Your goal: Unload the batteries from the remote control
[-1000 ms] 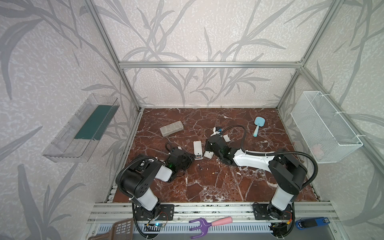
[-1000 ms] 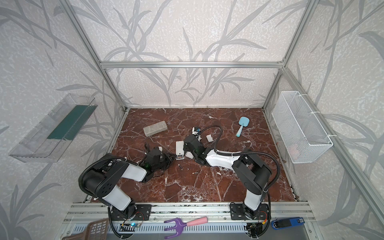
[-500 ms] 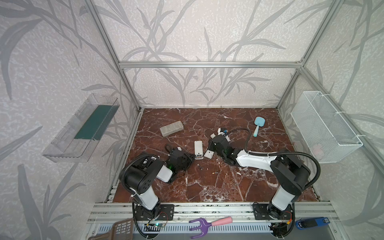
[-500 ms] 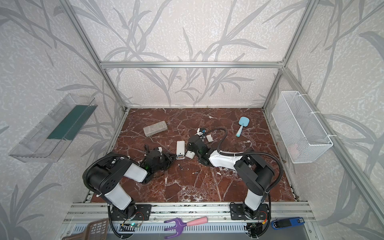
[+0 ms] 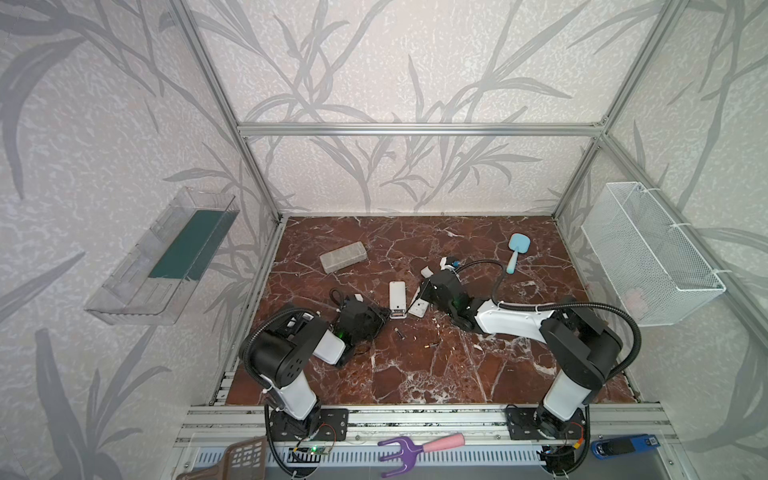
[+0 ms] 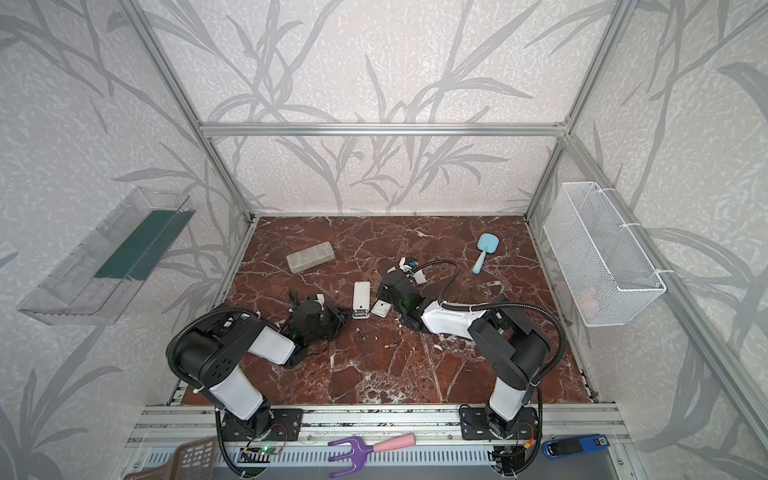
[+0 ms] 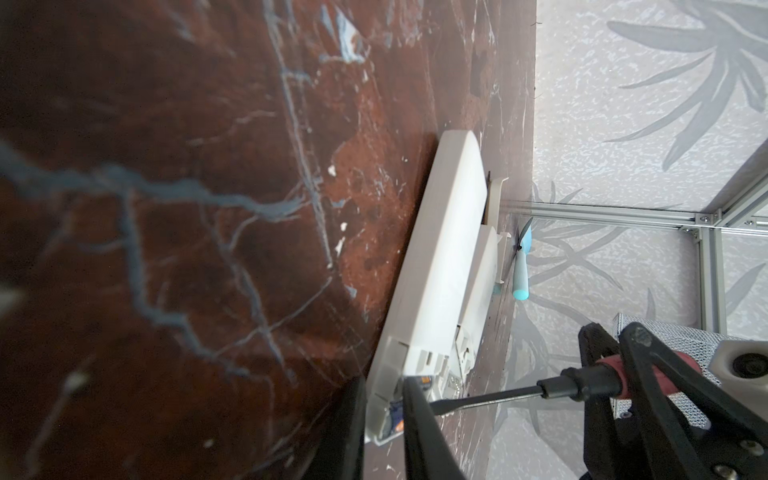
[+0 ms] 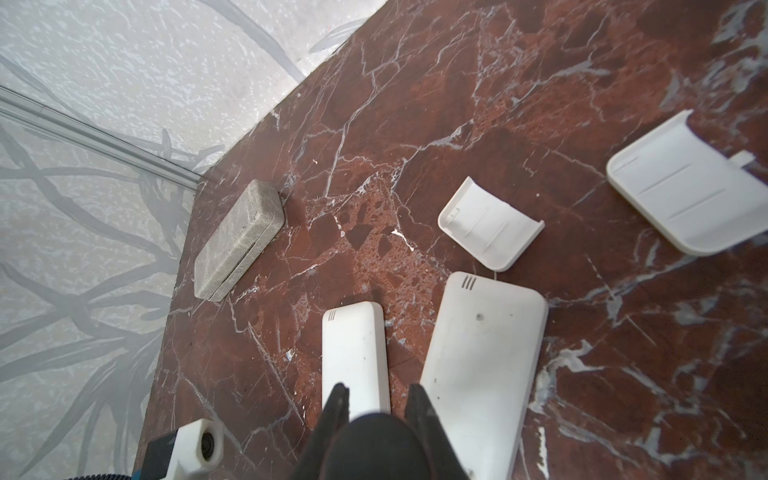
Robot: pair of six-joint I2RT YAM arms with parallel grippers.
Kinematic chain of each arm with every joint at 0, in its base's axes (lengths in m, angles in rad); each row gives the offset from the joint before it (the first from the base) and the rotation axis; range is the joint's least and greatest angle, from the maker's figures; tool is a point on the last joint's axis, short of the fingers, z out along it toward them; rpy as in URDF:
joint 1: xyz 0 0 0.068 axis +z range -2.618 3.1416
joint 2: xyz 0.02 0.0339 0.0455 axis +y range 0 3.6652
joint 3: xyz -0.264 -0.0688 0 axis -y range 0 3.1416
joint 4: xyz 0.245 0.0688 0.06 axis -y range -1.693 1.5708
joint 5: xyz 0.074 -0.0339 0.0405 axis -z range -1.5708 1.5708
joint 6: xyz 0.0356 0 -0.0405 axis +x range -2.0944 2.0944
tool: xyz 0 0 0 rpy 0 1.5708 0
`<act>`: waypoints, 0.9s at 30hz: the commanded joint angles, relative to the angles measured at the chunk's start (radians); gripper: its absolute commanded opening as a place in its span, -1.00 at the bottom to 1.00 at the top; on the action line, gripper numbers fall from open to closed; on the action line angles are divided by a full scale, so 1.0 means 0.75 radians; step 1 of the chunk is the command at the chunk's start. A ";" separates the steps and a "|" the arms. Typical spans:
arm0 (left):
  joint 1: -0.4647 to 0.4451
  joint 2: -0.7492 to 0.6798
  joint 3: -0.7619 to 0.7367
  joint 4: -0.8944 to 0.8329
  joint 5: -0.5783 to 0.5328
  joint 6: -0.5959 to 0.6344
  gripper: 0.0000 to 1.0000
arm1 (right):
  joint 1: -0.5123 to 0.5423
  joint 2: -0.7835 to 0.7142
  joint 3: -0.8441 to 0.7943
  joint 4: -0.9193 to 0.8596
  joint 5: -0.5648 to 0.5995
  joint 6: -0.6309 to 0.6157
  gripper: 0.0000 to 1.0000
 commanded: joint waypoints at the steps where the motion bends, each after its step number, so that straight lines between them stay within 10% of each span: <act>1: -0.068 0.061 -0.023 -0.187 0.126 -0.018 -0.57 | 0.047 -0.028 0.013 0.198 -0.200 0.130 -1.00; 27: -0.073 -0.066 0.036 -0.412 0.091 0.085 -0.58 | 0.027 -0.155 -0.018 0.061 -0.158 -0.050 -1.00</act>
